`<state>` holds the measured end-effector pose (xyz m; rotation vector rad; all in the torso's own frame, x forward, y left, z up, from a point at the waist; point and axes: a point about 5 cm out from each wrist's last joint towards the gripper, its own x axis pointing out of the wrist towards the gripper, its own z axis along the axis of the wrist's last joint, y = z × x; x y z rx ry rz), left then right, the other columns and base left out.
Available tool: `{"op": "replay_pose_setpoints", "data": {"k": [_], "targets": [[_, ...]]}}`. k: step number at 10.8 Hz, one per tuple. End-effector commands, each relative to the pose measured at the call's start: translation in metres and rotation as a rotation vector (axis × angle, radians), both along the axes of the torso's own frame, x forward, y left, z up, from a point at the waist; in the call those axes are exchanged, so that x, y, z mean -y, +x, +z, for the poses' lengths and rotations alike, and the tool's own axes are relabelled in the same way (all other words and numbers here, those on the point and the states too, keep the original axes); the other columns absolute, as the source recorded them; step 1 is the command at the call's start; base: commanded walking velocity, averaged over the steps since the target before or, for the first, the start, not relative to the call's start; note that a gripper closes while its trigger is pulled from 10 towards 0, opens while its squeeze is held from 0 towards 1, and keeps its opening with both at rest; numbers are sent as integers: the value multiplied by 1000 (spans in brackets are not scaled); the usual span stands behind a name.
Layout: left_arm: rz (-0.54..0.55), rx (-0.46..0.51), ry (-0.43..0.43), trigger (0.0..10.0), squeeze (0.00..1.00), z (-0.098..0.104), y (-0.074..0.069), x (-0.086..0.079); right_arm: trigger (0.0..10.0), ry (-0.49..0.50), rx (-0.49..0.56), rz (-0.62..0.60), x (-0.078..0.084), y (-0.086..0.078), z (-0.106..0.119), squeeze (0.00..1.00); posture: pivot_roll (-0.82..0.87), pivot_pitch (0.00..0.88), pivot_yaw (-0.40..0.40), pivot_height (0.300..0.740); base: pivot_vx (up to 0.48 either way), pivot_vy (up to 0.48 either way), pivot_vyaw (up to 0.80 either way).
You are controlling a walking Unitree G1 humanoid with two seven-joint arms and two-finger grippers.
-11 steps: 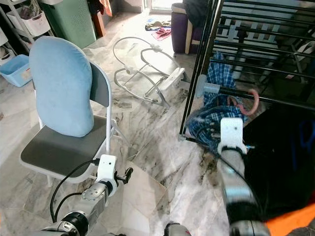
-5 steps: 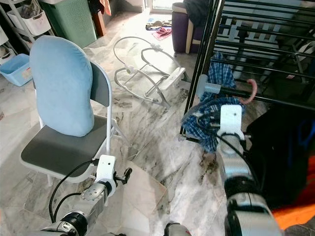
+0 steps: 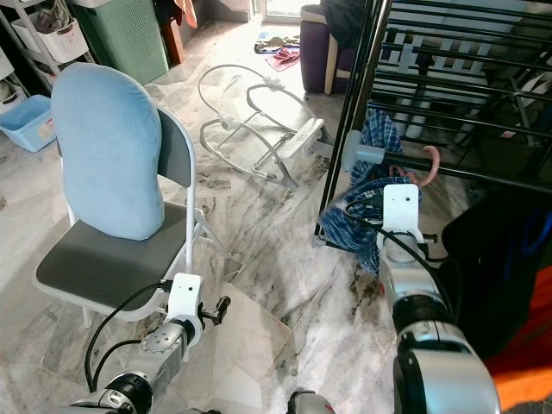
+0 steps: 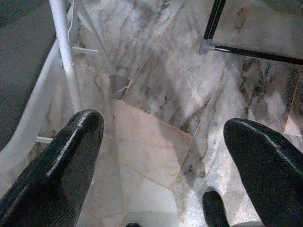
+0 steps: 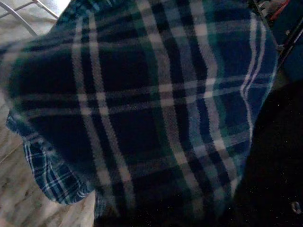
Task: Hang hanger
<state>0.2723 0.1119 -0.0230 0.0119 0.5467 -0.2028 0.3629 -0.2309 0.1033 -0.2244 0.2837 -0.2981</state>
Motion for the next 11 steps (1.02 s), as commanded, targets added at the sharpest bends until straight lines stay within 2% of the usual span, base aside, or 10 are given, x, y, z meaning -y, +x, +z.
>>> {"op": "replay_pose_setpoints", "data": {"k": [1, 5, 9, 10, 11], "targets": [[-5, -22, 14, 10000, 0, -4, -5, -4, 10000, 27, -27, 15, -3, 1, -3, 0, -177, 135, 23, 740, 0, 0, 0], [-3, -29, 16, 10000, 0, -5, -5, -4, 10000, 21, -19, 92, -28, 6, -3, 0, -172, 128, 20, 740, 0, 0, 0], [-9, -37, 15, 10000, 0, -7, -7, -1, 10000, 24, -39, 79, -25, 0, -13, 0, -182, 130, 21, 740, 0, 0, 0], [-10, -39, 15, 10000, 0, -7, -7, -1, 10000, 58, -33, 79, -25, -1, -15, 627, -182, 130, 21, 740, 0, 0, 0], [-10, -40, 14, 10000, 0, -7, -7, 0, 10000, 87, -24, 82, -24, -2, -15, 1000, -184, 130, 22, 740, 0, 0, 0]]}}
